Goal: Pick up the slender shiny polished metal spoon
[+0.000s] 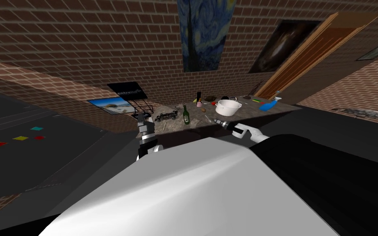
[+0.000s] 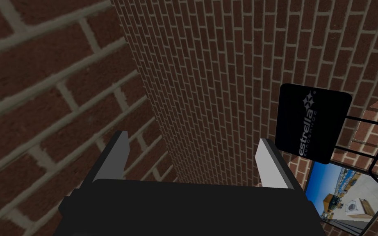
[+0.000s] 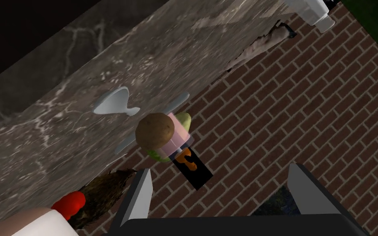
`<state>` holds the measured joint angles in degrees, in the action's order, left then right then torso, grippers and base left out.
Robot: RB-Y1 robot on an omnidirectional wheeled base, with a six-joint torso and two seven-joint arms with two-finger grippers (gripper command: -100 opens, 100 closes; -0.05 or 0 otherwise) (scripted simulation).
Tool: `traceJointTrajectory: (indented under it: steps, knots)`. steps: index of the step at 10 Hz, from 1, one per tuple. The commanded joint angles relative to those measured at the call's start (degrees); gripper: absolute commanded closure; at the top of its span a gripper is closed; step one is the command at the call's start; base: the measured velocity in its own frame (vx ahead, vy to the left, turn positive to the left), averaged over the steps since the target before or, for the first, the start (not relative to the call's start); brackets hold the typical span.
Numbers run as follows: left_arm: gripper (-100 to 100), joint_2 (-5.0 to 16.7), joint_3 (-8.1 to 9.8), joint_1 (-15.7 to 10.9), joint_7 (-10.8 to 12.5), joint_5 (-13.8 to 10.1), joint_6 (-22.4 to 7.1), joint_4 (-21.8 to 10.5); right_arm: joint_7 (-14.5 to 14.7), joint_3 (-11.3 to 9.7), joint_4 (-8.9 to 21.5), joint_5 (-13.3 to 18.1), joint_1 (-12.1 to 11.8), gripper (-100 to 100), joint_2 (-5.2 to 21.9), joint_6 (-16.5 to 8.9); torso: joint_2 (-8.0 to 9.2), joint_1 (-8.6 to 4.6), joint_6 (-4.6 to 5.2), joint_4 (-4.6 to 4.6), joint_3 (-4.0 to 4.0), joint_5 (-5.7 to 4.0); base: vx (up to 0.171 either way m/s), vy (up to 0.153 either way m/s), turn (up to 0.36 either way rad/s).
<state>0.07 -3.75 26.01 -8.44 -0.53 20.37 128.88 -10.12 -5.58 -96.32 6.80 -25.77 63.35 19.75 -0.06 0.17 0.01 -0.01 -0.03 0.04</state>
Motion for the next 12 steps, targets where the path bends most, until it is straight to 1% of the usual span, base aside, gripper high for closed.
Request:
traceJointTrajectory:
  steps: [1,2,4,5,6,7,9,12]
  knots:
    - [0,0.0,0.00,0.0,0.0,0.0,0.0,0.0,0.6,-0.9,2.9,1.0,-0.2,-100,2.9,-1.1,0.00,0.00,0.00,0.00,0.00,0.00,0.021,0.077,0.179]
    - [0,0.0,0.00,0.0,0.0,0.0,0.0,0.0,0.6,-0.9,3.0,1.0,-0.2,-100,3.3,-1.1,-0.03,0.09,-0.02,0.00,-0.01,0.02,0.009,0.058,0.072]
    - [0,0.0,0.00,0.0,0.0,0.0,0.0,0.0,1.4,-2.8,7.1,2.5,0.1,-100,6.7,-2.3,0.05,0.04,0.00,0.01,0.03,0.01,0.008,0.068,0.128]
    - [0,0.0,0.00,0.0,0.0,0.0,0.0,0.0,1.9,-3.8,8.6,3.3,0.2,-100,8.3,-3.0,0.01,0.11,-0.01,0.01,0.01,0.03,0.030,0.102,0.198]
    - [0,0.0,0.00,0.0,0.0,0.0,0.0,0.0,2.4,-4.8,11.1,4.0,0.3,-100,9.7,-3.6,-0.04,0.18,-0.01,-0.01,-0.02,0.04,0.031,0.109,0.195]
    - [0,0.0,0.00,0.0,0.0,0.0,0.0,0.0,2.9,-5.9,13.0,4.8,0.5,-100,10.9,-4.1,-0.03,0.23,0.01,-0.01,-0.02,0.06,0.038,0.101,0.174]
    - [0,0.0,0.00,0.0,0.0,0.0,0.0,0.0,3.8,-7.9,16.3,6.1,0.7,-100,13.0,-5.2,-0.06,0.18,0.00,-0.01,-0.04,0.05,0.038,0.087,0.160]
    - [0,0.0,0.00,0.0,0.0,0.0,0.0,0.0,5.0,-10.5,20.3,7.9,1.0,-100,15.2,-6.5,-0.03,0.16,0.02,0.00,-0.02,0.05,0.035,0.083,0.129]
